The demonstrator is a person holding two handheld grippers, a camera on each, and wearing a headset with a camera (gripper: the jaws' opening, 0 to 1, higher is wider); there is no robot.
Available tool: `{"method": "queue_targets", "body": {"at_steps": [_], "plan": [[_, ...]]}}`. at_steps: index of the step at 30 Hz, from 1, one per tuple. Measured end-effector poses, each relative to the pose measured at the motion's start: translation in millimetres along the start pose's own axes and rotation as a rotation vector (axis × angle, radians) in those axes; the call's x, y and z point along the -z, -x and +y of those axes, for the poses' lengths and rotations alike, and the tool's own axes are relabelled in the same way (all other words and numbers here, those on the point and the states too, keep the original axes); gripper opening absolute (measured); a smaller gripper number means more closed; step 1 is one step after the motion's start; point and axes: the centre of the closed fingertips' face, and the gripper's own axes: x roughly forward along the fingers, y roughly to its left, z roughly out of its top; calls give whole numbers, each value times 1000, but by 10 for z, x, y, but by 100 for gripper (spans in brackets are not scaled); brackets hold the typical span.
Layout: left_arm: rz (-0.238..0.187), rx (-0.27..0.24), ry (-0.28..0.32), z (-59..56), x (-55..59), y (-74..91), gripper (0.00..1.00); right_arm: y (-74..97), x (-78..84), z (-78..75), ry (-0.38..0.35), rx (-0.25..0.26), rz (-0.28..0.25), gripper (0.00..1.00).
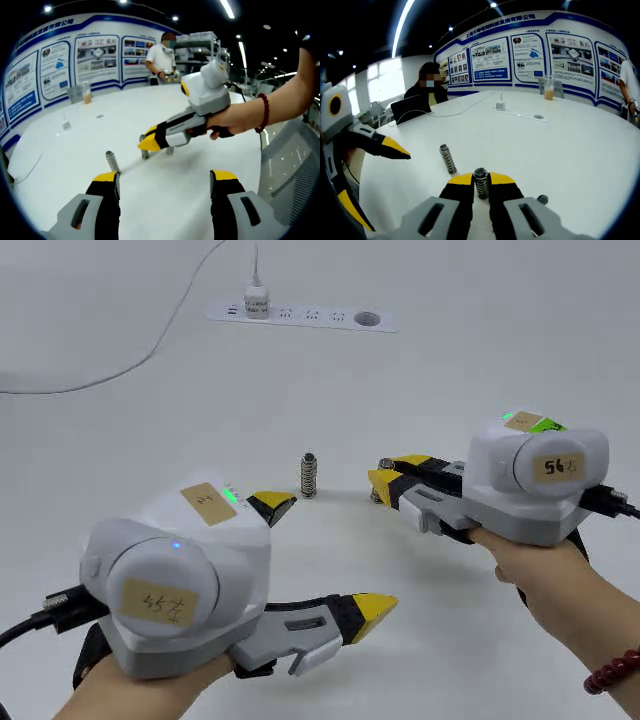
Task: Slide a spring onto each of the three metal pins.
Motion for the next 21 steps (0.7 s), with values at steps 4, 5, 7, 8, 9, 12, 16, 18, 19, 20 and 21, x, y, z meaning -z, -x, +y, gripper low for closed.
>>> {"method": "queue_targets", "body": {"at_steps": [4, 5, 7, 8, 9, 12, 16, 18, 19, 20, 21], "plan": [[1, 1, -2, -4, 1, -1, 75, -7, -3, 2, -5, 1, -2, 12], [1, 2, -2, -6, 1, -2, 75, -7, -2, 1, -5, 2, -1, 12], [1, 3, -2, -9, 1, -2, 74, -7, 0, 6, -6, 1, -1, 12], [2, 3, -2, -9, 1, -3, 74, -7, 0, 8, -6, 1, 0, 12], [2, 5, -3, -12, 1, -3, 74, -7, 1, 8, -2, 1, 1, 12], [3, 6, -5, -15, 1, -3, 74, -4, 6, 17, -7, 1, 3, 12], [5, 4, -7, -12, 6, 1, 74, -6, 26, 7, -3, 9, 14, 13], [6, 3, -8, -8, 9, 2, 74, -4, 28, 0, -6, 14, 16, 15], [8, 1, -8, -5, 13, 3, 74, -2, 22, -4, -8, 17, 14, 16], [8, 1, -8, -3, 14, 3, 74, -1, 17, -3, -7, 17, 12, 16], [7, 1, -8, -2, 13, 2, 74, 2, 5, -2, -9, 16, 9, 16]]}}
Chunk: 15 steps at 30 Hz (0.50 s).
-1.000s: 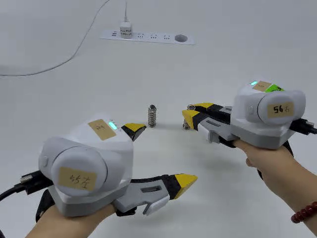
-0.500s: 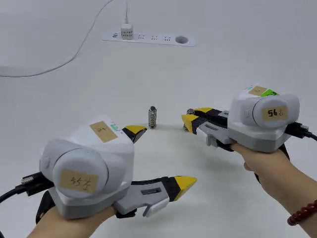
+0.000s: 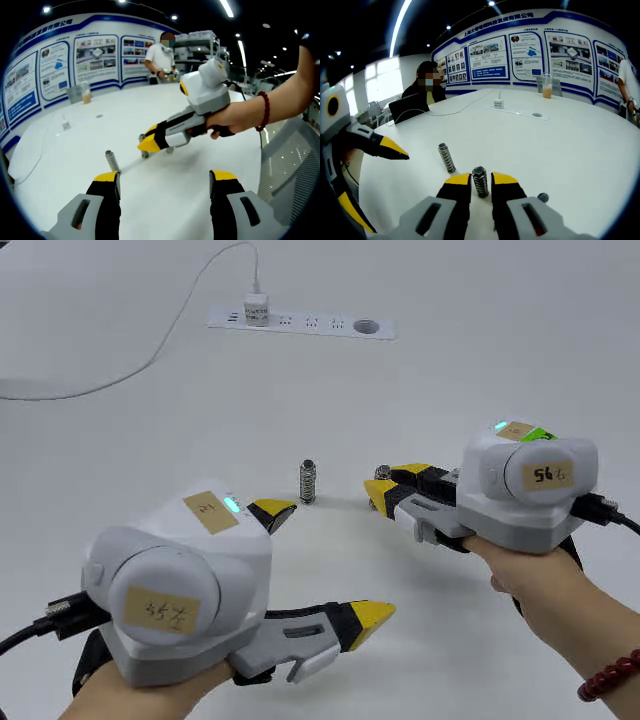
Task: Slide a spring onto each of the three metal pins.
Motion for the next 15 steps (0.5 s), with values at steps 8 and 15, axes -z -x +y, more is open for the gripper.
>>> {"method": "queue_targets", "body": {"at_steps": [8, 15], "plan": [[-8, -13, -10, 21, -18, -3, 75, 71, -126, -20, -60, 1, -36, 22], [-22, -2, -2, -12, -65, -17, 74, 170, -198, -32, -75, -5, -42, 28]]}}
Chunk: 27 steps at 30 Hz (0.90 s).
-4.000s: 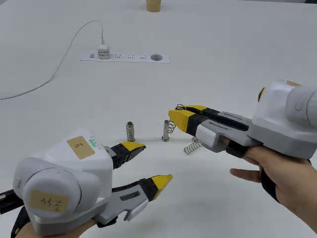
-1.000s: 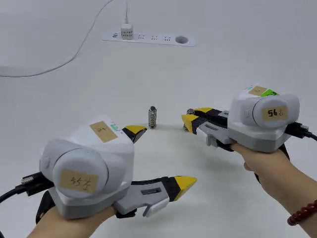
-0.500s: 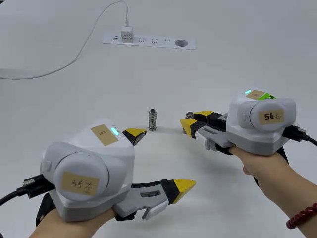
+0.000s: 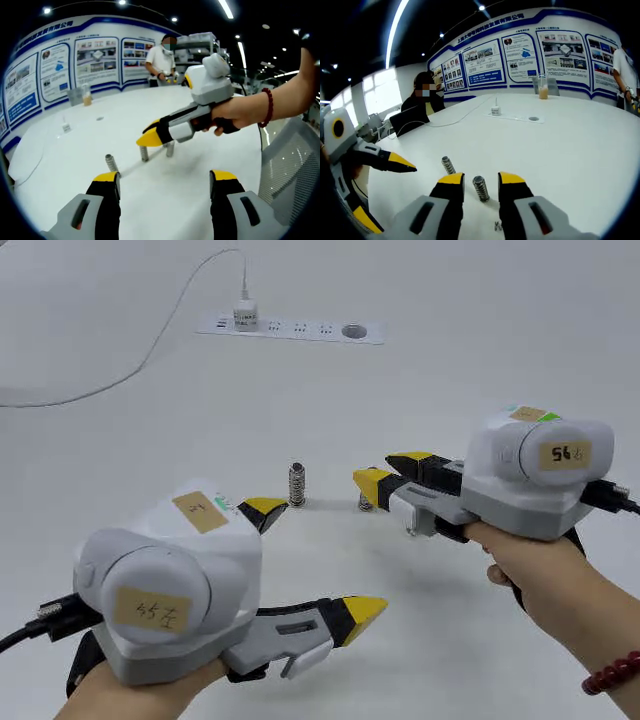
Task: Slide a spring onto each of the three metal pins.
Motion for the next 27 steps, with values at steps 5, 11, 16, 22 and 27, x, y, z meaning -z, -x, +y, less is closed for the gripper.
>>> {"method": "queue_targets", "body": {"at_steps": [5, 11, 16, 22, 27], "plan": [[-8, 6, -10, -16, -28, -1, 74, 103, -48, 22, 7, -8, -4, 32], [-23, 14, -36, -61, -62, 3, 73, 247, -60, 2, 0, 6, -6, 37], [-18, 23, -56, -94, -76, -14, 72, 390, -83, -27, -29, 17, -17, 41], [-6, 26, -79, -114, -72, -52, 68, 565, -76, -59, -61, 22, -17, 46], [9, 37, -100, -144, -72, -122, 65, 717, -60, -80, -68, 25, -20, 50]]}}
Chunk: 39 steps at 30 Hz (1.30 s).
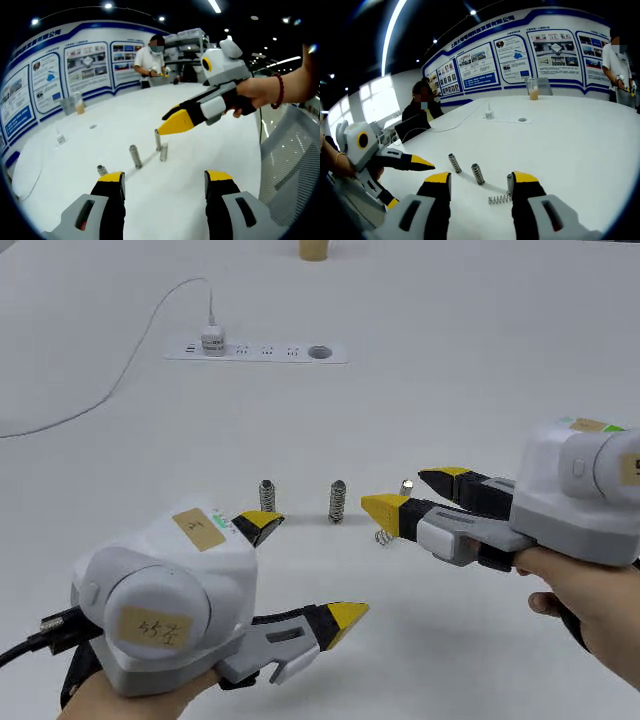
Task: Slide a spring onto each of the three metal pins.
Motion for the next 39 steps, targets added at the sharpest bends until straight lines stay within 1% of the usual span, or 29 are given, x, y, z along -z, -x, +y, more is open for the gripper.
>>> {"method": "queue_targets", "body": {"at_steps": [5, 10, 12, 16, 18, 22, 23, 25, 29, 32, 34, 37, 39], "plan": [[1, 17, -18, -29, -26, -75, 64, 135, 1, -28, -4, -9, -16, 52], [9, 19, -31, -15, -23, -153, 61, 258, 7, -54, 1, -23, -25, 54], [14, 21, -41, -17, -22, -187, 60, 305, 3, -50, -9, -31, -28, 54], [21, 27, -51, -25, -20, -274, 58, 379, 23, -46, 1, -42, -19, 54], [23, 31, -63, -38, -25, -319, 56, 414, 25, -40, -6, -51, -22, 55], [33, 37, -67, -44, -17, -401, 52, 476, 35, -16, 1, -69, -25, 55], [36, 42, -66, -50, -15, -426, 51, 495, 45, -8, 9, -76, -20, 55], [37, 46, -67, -58, -10, -459, 49, 521, 63, -23, 26, -69, -14, 55], [52, 59, -72, -72, 12, -548, 46, 585, 116, -34, 5, -86, -8, 58], [63, 54, -80, -55, 23, -611, 46, 628, 159, -20, 12, -98, -2, 60], [73, 53, -95, -42, 36, -661, 44, 655, 184, -6, 12, -111, 0, 60], [81, 59, -105, -38, 45, -733, 42, 684, 208, 4, 5, -125, 0, 62], [87, 64, -107, -40, 53, -780, 41, 698, 234, 12, 17, -131, 7, 63]]}}
